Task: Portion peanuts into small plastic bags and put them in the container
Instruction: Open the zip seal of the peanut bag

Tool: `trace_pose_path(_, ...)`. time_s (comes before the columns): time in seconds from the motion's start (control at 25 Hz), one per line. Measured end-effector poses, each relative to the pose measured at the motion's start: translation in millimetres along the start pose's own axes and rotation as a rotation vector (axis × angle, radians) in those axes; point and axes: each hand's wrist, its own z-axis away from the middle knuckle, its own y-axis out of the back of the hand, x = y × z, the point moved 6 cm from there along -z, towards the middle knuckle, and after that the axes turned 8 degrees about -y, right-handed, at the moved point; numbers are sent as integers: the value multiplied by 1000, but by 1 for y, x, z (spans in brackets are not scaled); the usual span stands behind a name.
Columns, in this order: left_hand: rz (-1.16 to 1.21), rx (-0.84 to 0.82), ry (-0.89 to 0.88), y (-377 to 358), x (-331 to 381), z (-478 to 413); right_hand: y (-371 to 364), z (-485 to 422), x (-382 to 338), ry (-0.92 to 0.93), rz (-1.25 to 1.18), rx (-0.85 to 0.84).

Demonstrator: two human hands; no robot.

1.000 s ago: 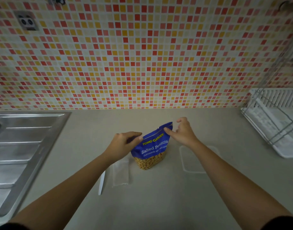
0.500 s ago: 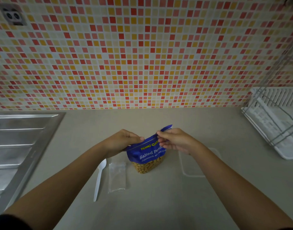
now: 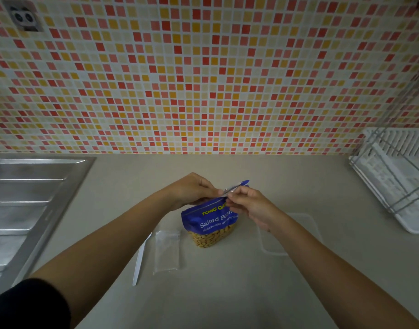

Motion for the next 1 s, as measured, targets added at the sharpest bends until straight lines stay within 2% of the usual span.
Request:
trace_pose_path(0.12, -51, -1, 52, -1, 2, -4, 1, 1, -1, -1, 4, -4)
trace_pose_path(0.36, -273, -58, -19, 5, 10, 0, -3, 5, -2, -42, -51, 82)
trace_pose_path(0.56, -345, -36, -40, 7, 10, -1, -12, 12, -15, -111, 195, 135)
trace_pose_path(0.68, -349, -34, -44, 6, 8, 0, -13, 12, -16, -228, 120, 151)
trace_pose_path(0.84, -676, 64, -205, 6, 17, 4, -16, 12, -10, -321, 7, 160)
trace_pose_path(1.0, -695, 54, -247, 6, 17, 6, -15, 13, -12, -276, 144, 153)
